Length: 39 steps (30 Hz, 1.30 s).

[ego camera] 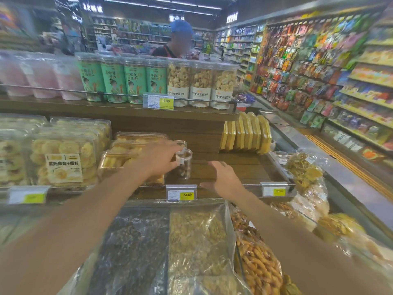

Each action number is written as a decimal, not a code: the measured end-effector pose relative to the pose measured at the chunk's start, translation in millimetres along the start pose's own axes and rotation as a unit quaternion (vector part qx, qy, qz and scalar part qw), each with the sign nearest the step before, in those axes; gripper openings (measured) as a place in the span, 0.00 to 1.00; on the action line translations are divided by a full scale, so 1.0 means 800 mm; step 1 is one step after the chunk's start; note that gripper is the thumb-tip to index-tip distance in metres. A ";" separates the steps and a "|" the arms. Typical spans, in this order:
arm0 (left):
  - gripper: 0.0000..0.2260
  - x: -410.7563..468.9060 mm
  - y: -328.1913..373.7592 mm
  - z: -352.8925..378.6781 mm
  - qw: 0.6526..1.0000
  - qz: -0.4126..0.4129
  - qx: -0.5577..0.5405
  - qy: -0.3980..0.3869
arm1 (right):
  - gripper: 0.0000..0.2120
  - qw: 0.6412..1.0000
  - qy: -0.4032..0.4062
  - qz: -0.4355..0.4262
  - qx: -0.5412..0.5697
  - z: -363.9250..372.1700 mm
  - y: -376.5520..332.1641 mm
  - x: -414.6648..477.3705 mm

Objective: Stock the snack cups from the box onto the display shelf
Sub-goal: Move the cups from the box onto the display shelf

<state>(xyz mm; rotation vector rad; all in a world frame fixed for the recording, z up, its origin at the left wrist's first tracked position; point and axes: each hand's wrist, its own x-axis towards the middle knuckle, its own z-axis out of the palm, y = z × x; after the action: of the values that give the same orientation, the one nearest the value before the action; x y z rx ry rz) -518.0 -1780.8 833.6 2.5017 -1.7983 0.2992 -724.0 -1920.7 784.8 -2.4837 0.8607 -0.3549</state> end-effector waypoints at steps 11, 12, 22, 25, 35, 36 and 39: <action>0.28 -0.204 0.083 0.015 0.997 -0.071 -0.012 0.021 | 0.37 0.991 -0.023 -0.059 -0.117 0.009 -0.010 -0.146; 0.29 -0.227 0.092 0.018 0.997 -0.081 -0.013 0.010 | 0.37 0.992 -0.019 -0.055 -0.112 0.014 -0.008 -0.161; 0.32 -0.417 0.159 0.057 0.990 -0.125 -0.043 -0.049 | 0.39 0.992 -0.060 -0.039 -0.103 0.074 -0.019 -0.325; 0.32 -0.459 0.177 0.061 0.988 -0.125 -0.068 -0.058 | 0.39 0.993 -0.068 -0.044 -0.087 0.095 -0.025 -0.370; 0.32 -0.594 0.231 0.097 0.991 -0.035 -0.088 -0.098 | 0.36 0.998 -0.060 0.018 0.007 0.161 -0.023 -0.558; 0.32 -0.604 0.238 0.103 0.991 -0.022 -0.082 -0.103 | 0.35 0.998 -0.058 0.027 0.013 0.164 -0.018 -0.583; 0.31 -0.625 0.272 0.114 0.987 0.009 -0.096 -0.126 | 0.32 0.997 -0.057 0.048 0.011 0.170 0.005 -0.650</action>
<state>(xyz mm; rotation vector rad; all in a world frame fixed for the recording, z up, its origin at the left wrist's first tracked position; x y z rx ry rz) -865.1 -1398.1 636.6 2.4796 -1.8321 -0.1928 -1072.6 -1544.6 623.6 -2.4063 0.9200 -0.1854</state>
